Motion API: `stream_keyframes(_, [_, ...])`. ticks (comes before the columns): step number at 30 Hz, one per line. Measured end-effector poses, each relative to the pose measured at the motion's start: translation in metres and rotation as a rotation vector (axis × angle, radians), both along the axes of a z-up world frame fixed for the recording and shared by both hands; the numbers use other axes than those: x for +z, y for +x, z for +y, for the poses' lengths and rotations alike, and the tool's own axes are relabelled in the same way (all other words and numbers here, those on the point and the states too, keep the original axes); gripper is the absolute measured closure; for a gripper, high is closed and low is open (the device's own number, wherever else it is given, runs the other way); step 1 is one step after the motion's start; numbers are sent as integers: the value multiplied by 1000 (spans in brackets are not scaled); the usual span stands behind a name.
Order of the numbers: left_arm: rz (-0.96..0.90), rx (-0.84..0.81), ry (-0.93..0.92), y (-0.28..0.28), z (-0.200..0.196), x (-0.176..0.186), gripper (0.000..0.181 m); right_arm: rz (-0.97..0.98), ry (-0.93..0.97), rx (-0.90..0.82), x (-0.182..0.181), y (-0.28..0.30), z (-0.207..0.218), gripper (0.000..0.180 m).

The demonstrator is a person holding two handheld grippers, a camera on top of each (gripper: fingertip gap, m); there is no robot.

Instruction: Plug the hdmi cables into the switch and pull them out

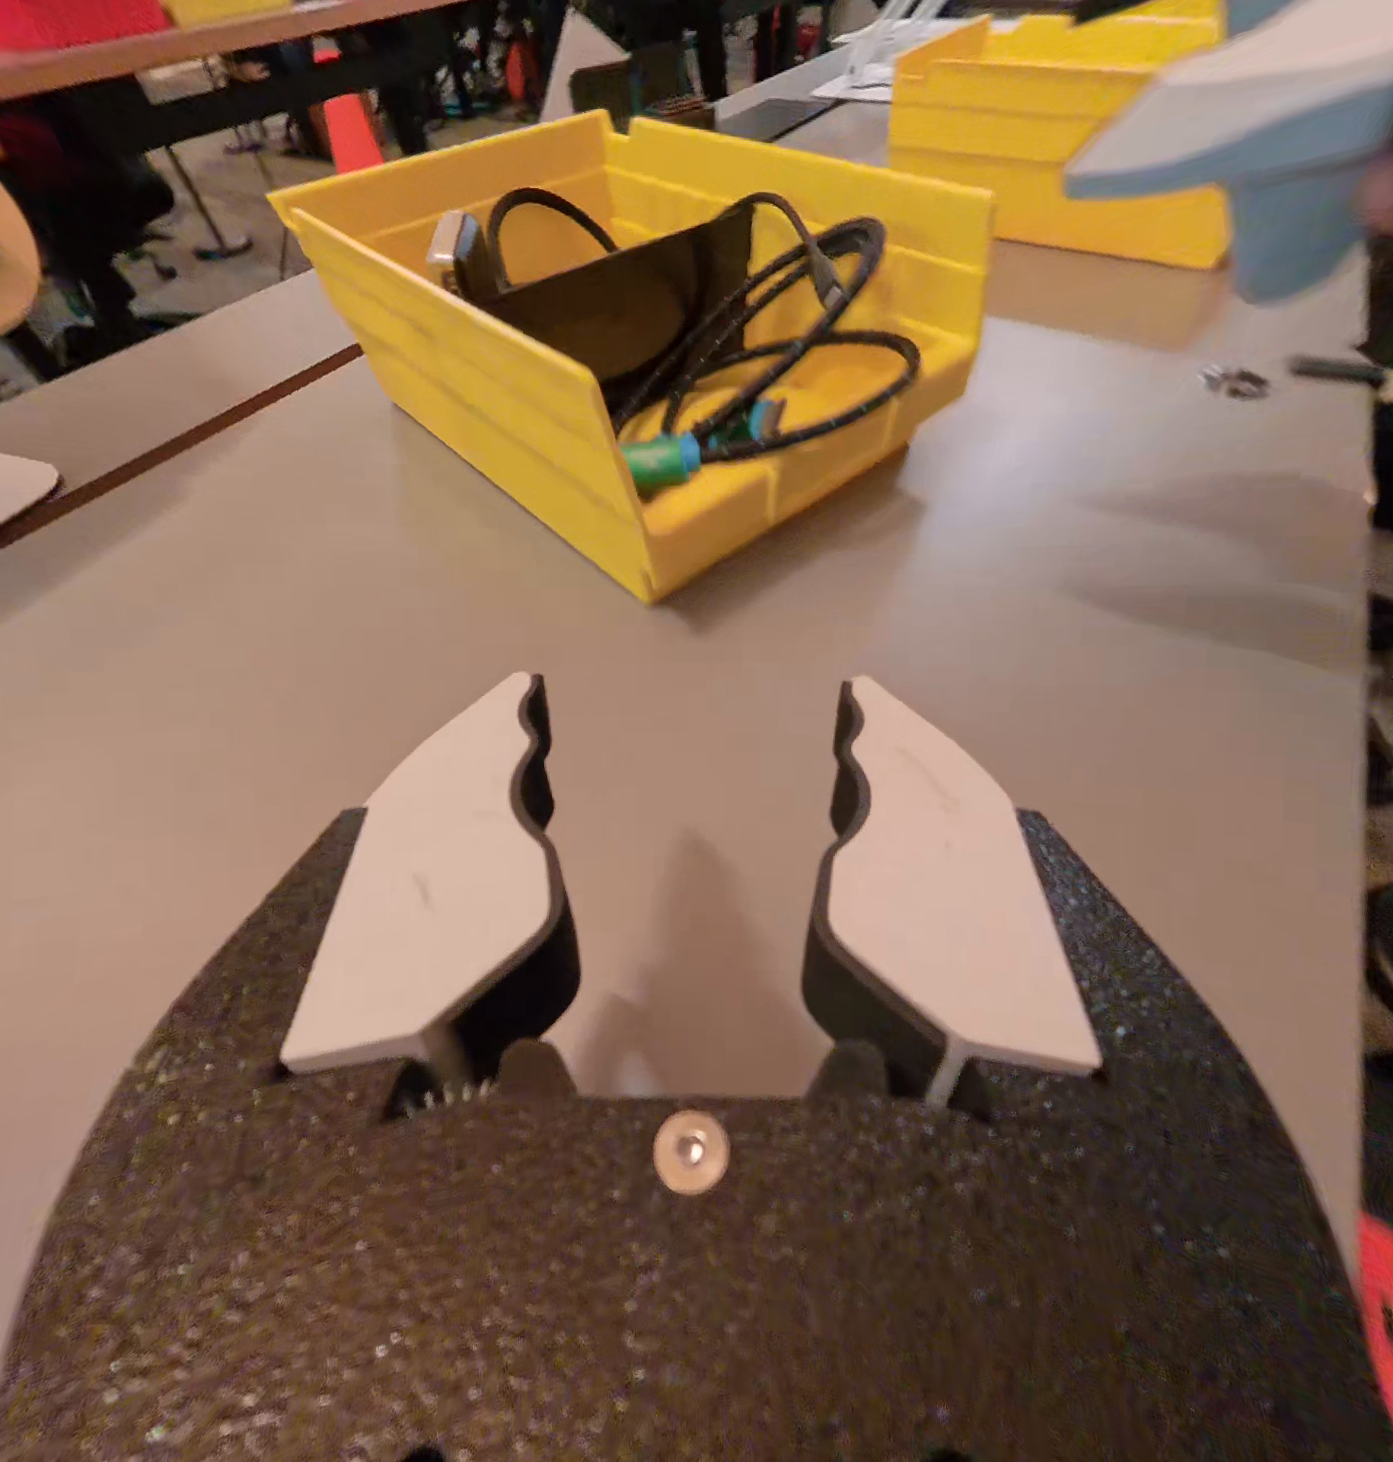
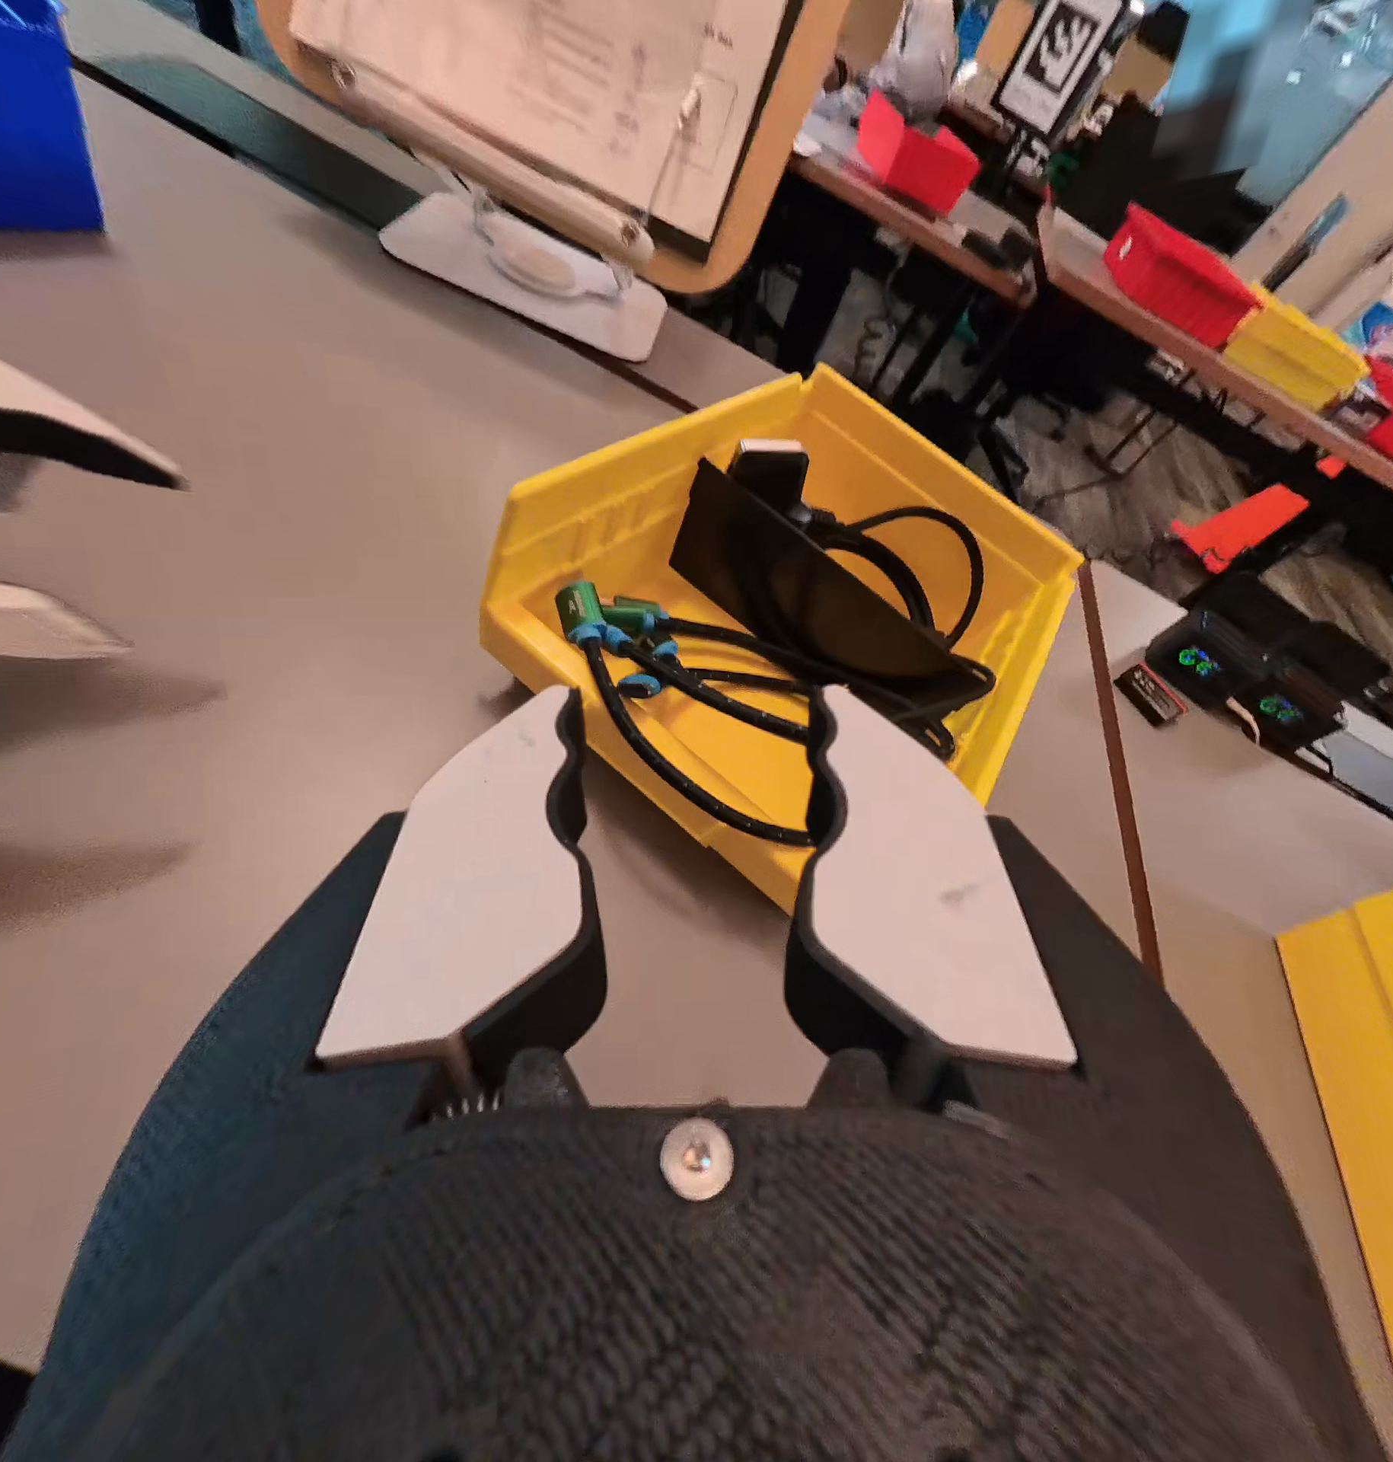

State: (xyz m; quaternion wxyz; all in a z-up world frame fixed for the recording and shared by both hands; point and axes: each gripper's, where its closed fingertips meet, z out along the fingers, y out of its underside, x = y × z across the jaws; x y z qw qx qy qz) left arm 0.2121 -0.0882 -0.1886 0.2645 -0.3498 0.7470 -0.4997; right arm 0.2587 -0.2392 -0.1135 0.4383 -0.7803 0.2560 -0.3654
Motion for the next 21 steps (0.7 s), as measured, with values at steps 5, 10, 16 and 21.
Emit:
stream_keyframes(5, [-27,179,-17,75,-32,11,111,8,60,-40,6,9,-5,117])
stream_keyframes(10, [-25,298,8,119,-39,6,120,-2,146,-158,3,26,-23,110])
stream_keyframes(16, [-16,312,-3,134,-36,0,145,134,254,-545,-76,81,-101,100])
stream_keyframes(21, [-60,288,105,126,-35,-2,169,245,380,-364,-94,82,-74,171])
